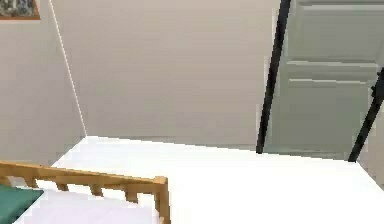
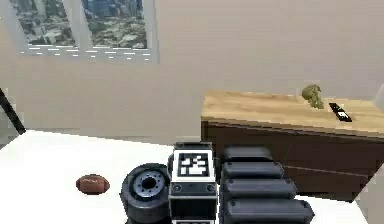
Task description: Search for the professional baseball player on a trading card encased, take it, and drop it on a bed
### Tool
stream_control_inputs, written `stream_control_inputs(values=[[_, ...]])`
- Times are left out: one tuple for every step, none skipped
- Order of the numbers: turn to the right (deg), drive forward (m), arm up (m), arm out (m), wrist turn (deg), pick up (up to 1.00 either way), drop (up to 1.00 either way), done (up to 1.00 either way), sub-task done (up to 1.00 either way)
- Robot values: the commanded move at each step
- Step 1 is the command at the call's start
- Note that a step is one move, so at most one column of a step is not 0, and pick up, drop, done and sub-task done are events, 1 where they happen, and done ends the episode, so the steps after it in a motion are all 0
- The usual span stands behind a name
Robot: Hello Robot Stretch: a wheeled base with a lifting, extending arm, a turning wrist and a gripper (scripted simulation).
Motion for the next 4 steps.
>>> stream_control_inputs(values=[[-45.0, 0.0, 0.0, 0.0, 0.0, 0.0, 0.0, 0.0, 0.0], [-33.0, 0.0, 0.0, 0.0, 0.0, 0.0, 0.0, 0.0, 0.0], [45.0, 0.0, 0.0, 0.0, 0.0, 0.0, 0.0, 0.0, 0.0], [45.0, 0.0, 0.0, 0.0, 0.0, 0.0, 0.0, 0.0, 0.0]])
